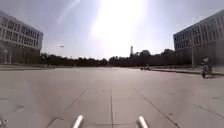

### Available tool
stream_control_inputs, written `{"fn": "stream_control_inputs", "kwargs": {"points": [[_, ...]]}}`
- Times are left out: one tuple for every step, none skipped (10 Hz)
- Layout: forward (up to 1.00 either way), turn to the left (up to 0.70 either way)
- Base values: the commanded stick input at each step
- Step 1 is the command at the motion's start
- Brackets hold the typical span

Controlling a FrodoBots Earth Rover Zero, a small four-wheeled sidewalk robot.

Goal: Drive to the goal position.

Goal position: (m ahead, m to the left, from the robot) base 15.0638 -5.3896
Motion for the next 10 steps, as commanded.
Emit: {"fn": "stream_control_inputs", "kwargs": {"points": [[0.69,0.0],[0.69,0.0],[0.69,0.0],[0.69,0.0],[0.69,0.0],[0.69,0.0],[0.69,0.0],[0.69,0.0],[0.69,0.0],[0.69,0.0]]}}
